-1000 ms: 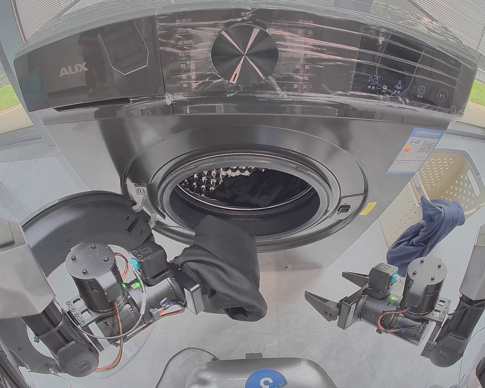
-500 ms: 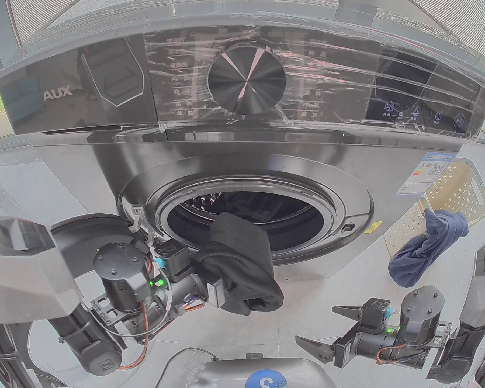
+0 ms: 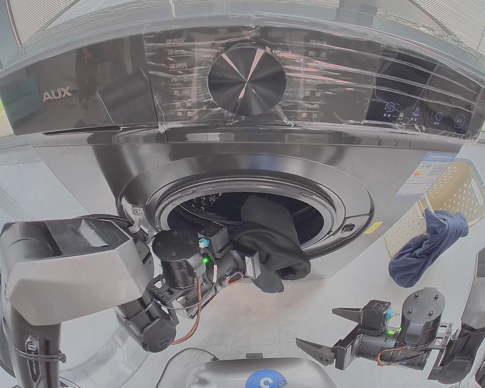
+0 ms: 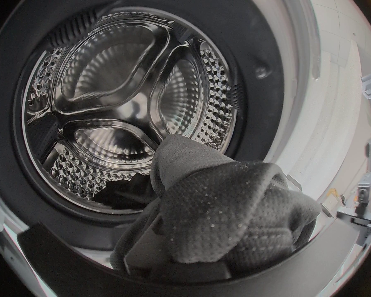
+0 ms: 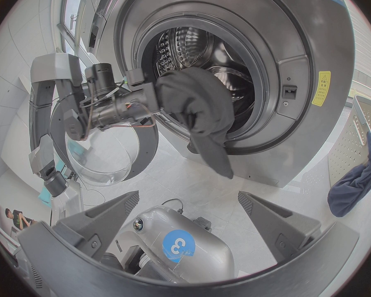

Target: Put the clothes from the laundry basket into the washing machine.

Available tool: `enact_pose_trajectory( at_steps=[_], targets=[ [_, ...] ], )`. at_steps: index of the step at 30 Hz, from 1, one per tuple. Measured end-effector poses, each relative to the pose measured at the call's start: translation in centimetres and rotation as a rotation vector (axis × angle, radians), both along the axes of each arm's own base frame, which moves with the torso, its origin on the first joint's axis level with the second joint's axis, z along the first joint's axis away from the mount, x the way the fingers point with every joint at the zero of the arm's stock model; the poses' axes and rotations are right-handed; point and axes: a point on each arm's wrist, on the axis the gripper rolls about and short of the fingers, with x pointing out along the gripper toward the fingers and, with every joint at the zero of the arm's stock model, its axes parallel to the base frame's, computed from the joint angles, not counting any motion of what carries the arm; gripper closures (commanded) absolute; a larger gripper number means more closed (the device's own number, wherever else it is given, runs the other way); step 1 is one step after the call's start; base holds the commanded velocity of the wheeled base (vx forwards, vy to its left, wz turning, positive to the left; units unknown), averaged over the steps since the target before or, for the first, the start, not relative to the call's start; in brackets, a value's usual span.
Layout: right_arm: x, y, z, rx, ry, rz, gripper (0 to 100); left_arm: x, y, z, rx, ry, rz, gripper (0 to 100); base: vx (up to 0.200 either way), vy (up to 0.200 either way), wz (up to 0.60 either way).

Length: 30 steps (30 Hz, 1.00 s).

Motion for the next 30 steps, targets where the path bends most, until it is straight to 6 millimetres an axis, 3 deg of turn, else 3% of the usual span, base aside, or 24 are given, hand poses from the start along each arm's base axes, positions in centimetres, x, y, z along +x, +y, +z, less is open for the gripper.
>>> enact_pose_trajectory(
  at_steps=[11, 25, 30],
  targets=[
    [0.1, 0.0, -0.1, -0.003, 0.004, -0.003, 0, 6.6, -1.0, -1.5, -0.014, -0.021, 0.109, 100, 0.0, 0.0, 0.0],
    [0.0, 0.1, -0.4, -0.014, 0.013, 0.002, 0, 14.3, -1.8, -1.0, -0.023, -0.07, 0.187, 100, 0.0, 0.0, 0.0],
    [0.0, 0.2, -0.5, -0.018, 0.017, 0.002, 0, 16.4, -2.0, 0.2, -0.057, -0.08, 0.247, 100, 0.0, 0.0, 0.0]
  ],
)
